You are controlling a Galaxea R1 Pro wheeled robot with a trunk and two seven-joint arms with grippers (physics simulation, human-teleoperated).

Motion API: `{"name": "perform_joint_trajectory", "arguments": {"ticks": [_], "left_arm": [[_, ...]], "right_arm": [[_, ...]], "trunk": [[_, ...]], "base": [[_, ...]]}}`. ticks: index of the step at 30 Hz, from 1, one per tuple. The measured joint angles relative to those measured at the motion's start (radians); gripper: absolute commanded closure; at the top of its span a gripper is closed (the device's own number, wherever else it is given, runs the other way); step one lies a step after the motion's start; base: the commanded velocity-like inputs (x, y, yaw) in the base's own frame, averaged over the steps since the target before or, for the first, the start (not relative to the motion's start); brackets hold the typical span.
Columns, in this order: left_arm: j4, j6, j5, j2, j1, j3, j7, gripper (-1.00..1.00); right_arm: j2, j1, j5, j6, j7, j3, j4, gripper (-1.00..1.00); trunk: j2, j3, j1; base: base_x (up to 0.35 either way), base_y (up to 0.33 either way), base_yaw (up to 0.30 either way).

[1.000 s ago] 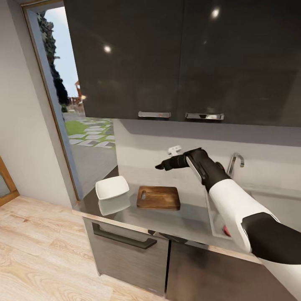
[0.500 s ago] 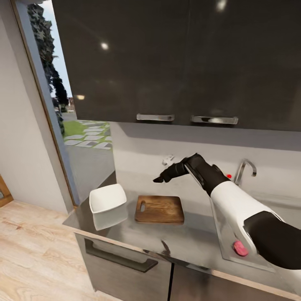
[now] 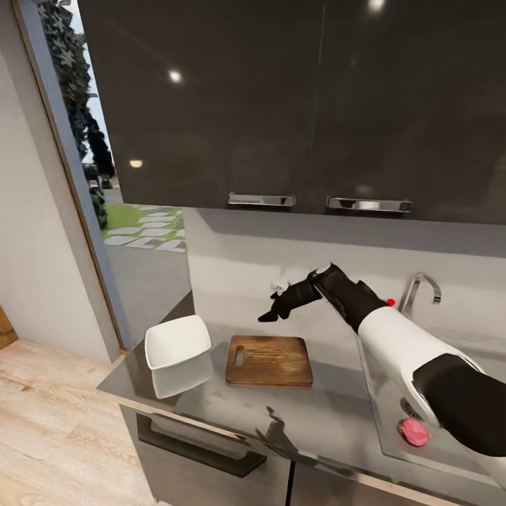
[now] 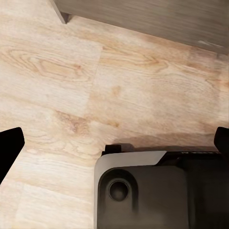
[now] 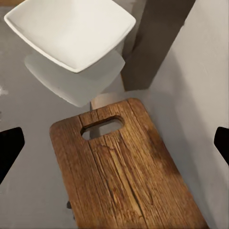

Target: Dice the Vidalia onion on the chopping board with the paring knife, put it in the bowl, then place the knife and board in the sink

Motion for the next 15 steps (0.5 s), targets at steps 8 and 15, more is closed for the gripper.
{"name": "perform_joint_trajectory", "arguments": {"ticks": [8,15], "left_arm": [[0.000,0.000,0.000,0.000,0.000,0.000,0.000,-1.00],[0.001,0.000,0.001,0.000,0.000,0.000,0.000,-1.00]], "right_arm": [[0.003,0.000,0.003,-0.095,0.067,0.008,0.048,-1.00],[0.006,0.000,0.004,-0.135,0.082,0.009,0.056,-1.00]], "trunk": [[0.000,0.000,0.000],[0.000,0.000,0.000]], "base": [[0.000,0.000,0.000],[0.000,0.000,0.000]]}}
